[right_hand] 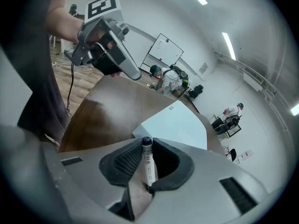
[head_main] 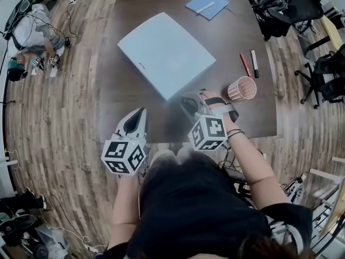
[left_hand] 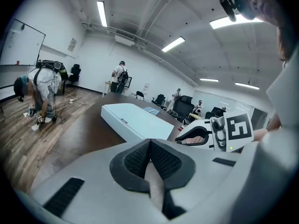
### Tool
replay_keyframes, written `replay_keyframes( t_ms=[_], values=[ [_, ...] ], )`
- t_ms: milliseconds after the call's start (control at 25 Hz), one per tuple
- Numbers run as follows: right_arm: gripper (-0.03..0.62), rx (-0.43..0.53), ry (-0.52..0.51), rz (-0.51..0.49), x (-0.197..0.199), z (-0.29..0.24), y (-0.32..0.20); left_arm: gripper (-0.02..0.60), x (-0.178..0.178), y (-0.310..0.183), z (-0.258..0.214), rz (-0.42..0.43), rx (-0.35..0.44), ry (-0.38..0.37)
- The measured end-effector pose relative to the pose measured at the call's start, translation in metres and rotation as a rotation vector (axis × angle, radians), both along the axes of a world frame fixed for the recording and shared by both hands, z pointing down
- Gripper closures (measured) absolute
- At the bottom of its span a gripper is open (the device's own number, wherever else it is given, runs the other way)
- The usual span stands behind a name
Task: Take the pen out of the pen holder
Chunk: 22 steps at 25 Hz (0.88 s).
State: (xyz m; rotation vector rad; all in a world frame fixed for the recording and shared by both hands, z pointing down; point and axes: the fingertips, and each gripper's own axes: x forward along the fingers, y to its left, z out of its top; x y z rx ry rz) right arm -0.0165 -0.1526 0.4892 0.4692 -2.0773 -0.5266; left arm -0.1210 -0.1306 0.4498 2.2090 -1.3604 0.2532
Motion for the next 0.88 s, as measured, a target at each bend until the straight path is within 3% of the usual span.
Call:
replay_keyframes(
  t_ms=[360,880],
  values=[
    [0.511,-0.014,0.102,-0.112,-0.012,0.045,0.001,0.565,-0.003,-0.002,0.029,-0.022,-0.036,-0.026],
    [0.508,-0.136,0.068,-0.085,-0.017,0.073,0.002,0.565,-0.015,0.006,0.065,-0.031,-0.086,-0.083]
  ],
)
